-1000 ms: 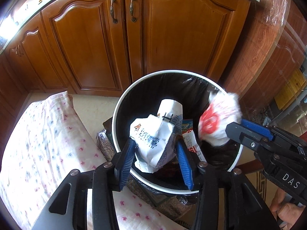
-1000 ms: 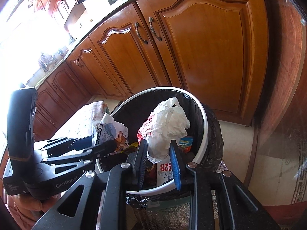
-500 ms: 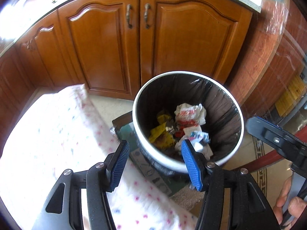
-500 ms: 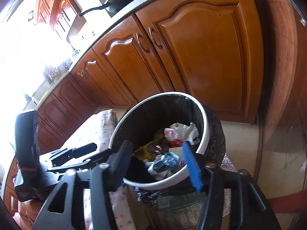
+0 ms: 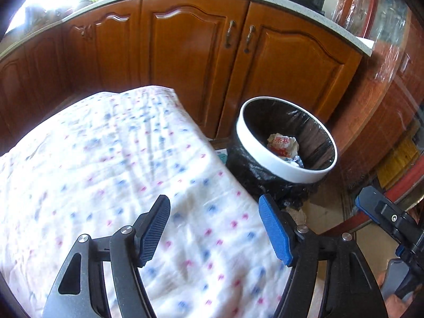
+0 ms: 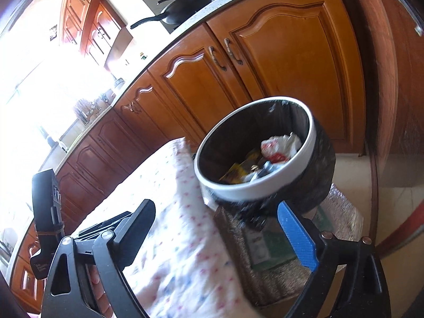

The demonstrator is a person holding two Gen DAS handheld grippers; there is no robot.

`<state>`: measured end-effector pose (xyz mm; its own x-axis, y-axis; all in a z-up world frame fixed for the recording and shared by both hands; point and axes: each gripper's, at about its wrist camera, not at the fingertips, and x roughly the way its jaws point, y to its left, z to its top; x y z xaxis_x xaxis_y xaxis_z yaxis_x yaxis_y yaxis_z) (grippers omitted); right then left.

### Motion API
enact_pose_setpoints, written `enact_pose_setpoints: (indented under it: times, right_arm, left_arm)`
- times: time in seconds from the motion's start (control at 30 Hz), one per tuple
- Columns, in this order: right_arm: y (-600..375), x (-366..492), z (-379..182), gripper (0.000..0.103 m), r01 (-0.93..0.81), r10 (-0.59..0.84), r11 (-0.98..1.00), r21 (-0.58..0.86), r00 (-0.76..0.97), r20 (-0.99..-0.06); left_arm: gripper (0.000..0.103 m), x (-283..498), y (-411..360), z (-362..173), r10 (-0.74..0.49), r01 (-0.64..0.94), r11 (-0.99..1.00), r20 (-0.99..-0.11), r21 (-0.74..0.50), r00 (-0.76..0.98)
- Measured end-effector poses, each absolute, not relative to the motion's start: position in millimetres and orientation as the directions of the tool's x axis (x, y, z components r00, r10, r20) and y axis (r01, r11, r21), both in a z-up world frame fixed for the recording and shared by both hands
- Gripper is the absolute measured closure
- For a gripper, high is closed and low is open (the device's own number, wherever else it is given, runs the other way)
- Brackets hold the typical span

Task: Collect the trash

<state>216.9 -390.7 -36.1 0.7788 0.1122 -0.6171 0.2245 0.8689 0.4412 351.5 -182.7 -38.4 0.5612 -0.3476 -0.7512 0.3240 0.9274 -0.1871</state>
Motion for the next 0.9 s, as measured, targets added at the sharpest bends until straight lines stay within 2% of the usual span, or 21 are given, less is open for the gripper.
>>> enact_pose_setpoints:
  times: [0.17, 0.33, 0.57, 0.77, 0.9]
  right_arm:
    - [-362.6, 193.7, -33.1, 0.002, 0.210, 0.107, 0.869, 0.448, 0.805, -0.583]
    - [-335.8, 173.8, -28.4, 0.002, 0.196, 0.083, 0.887, 0.418, 0.823, -0.561]
    - [-308.2, 148.7, -14.1, 0.001, 0.183, 0.019, 0.920, 0.347, 0.862, -0.506]
    - [-281.1, 124.8, 15.3, 0.000, 0.152, -0.059, 0.964, 0.219, 0.922, -0.383]
    - [-264.2, 106.7, 13.3, 0.000, 0.166, -0.123, 0.977, 0.131, 0.950, -0.285]
  left_arm:
    - [0.032, 314.6, -155.1, -34.5, -0.343, 0.294, 0.934, -0.734, -0.202, 0.586]
    - [0.030, 279.1, -130.6, -30.2, -0.338, 0.266, 0.939, -0.718, -0.217, 0.609]
    - [0.030, 225.1, -100.7, -14.9, -0.310, 0.246, 0.951, -0.637, -0.189, 0.706]
    - [0.003, 167.9, -70.7, 11.5, -0.268, 0.219, 0.963, -0.477, -0.157, 0.837]
    - [0.001, 133.0, -61.7, 5.5, -0.203, 0.179, 0.979, -0.401, -0.097, 0.893]
